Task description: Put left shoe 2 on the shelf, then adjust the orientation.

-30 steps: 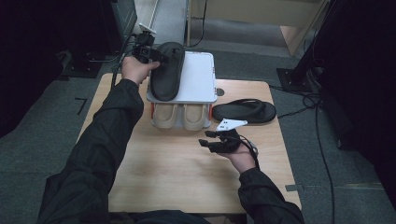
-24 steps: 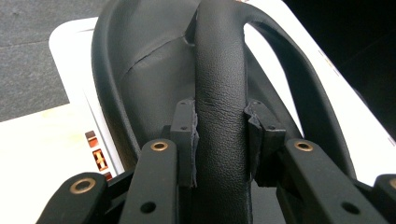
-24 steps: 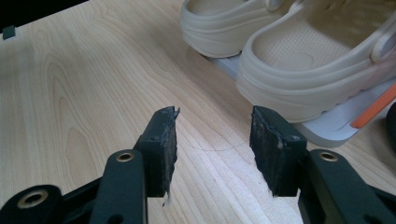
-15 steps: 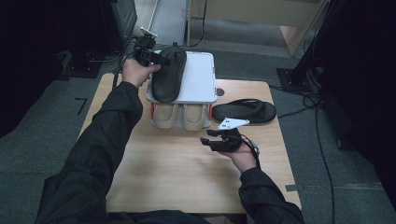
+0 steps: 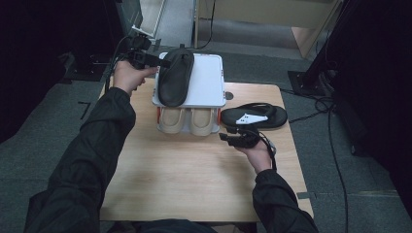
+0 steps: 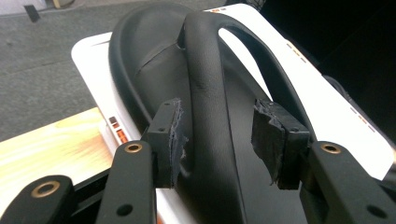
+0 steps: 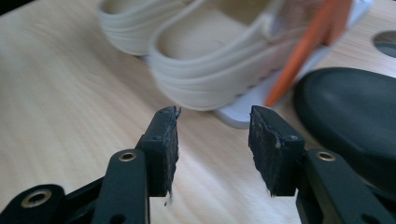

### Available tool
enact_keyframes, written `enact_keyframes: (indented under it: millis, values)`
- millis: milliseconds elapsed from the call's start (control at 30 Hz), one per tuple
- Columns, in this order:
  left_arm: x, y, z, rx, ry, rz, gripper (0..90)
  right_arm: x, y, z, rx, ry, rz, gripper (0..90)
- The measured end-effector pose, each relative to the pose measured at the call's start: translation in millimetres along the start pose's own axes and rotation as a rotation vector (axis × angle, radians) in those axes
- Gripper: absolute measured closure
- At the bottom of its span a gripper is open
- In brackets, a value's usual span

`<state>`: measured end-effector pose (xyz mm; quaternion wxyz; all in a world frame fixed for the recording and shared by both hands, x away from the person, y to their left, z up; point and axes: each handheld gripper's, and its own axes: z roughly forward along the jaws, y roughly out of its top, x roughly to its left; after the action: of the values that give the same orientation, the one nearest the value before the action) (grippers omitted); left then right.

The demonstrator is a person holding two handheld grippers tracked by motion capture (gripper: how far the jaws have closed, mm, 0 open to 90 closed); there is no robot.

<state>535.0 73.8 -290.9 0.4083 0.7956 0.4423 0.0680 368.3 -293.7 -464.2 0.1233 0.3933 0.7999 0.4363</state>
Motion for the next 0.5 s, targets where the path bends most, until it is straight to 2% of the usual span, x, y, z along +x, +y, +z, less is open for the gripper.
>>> enact_keyframes:
  millis: [67,133,200,367,500]
  values:
    - [1.6,-1.8,-4.2,-0.002,0.002,-0.003,52.0,-5.2,0.1,1.1,0.000,-0.012,0.018,53.8]
    - [3.5,-3.5,-7.0,-0.007,-0.006,-0.009,51.6,-10.0,2.0,1.5,0.001,-0.024,0.016,54.6]
    - [7.0,-6.2,-10.5,-0.014,0.003,-0.013,51.4,-15.1,5.1,2.4,-0.001,-0.049,0.008,55.8]
    - [14.4,-13.3,-17.0,-0.012,0.005,-0.025,50.9,-30.9,9.8,5.7,-0.014,-0.085,0.033,57.1]
    - [17.1,-20.7,-24.7,-0.015,0.017,-0.015,50.5,-43.3,13.2,4.3,-0.024,-0.106,0.048,58.8]
